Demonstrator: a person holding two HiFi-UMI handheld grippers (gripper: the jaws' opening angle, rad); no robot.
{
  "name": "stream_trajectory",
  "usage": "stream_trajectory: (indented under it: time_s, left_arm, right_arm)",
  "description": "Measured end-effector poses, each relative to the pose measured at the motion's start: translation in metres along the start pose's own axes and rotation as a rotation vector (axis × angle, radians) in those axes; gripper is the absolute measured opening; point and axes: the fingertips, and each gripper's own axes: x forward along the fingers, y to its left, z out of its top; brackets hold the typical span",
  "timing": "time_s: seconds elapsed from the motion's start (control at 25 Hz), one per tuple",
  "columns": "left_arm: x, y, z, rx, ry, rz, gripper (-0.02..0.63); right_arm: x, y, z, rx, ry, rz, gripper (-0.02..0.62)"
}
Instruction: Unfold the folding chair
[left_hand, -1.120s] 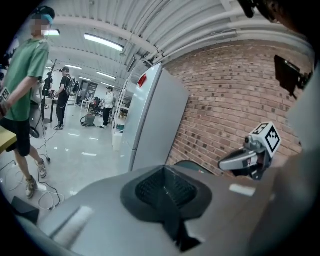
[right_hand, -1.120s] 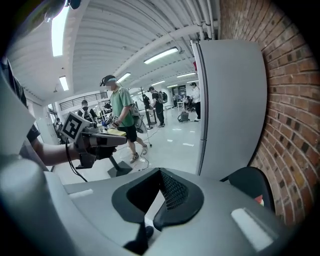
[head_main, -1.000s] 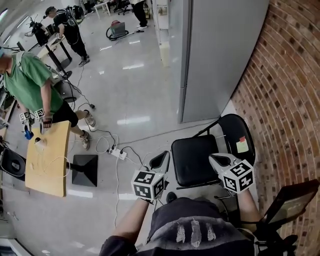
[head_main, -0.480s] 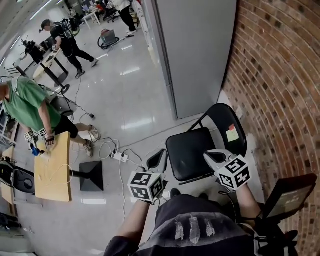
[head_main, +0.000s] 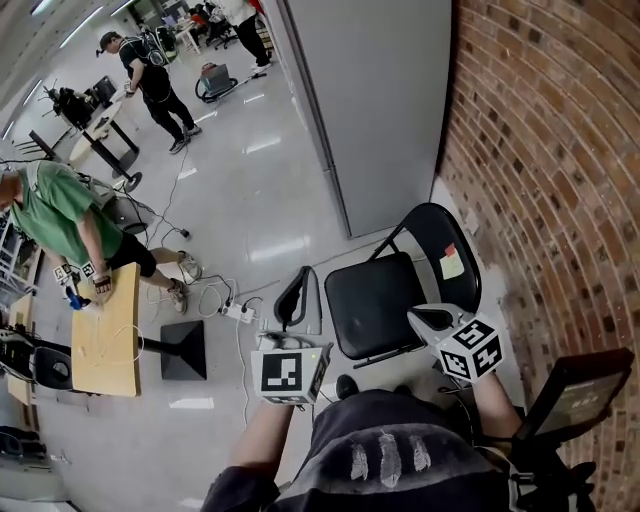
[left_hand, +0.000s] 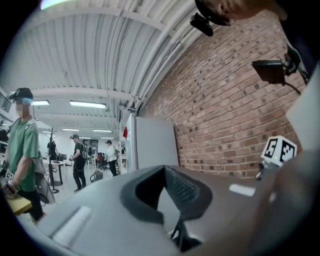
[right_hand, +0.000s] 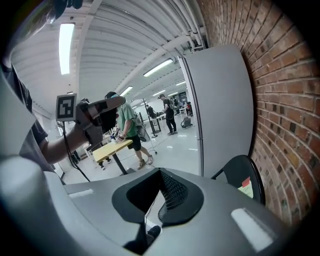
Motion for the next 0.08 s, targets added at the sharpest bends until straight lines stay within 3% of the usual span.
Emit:
stream_trajectory:
  time_s: [0.08]
  left_arm:
    - [0.0069,0.0005,0.0173,-0.016,-0.023,0.010,0.003]
  right_arm:
    - [-0.0052,0.0016,0.0054,-0.005,-0.012,0.011,0.000]
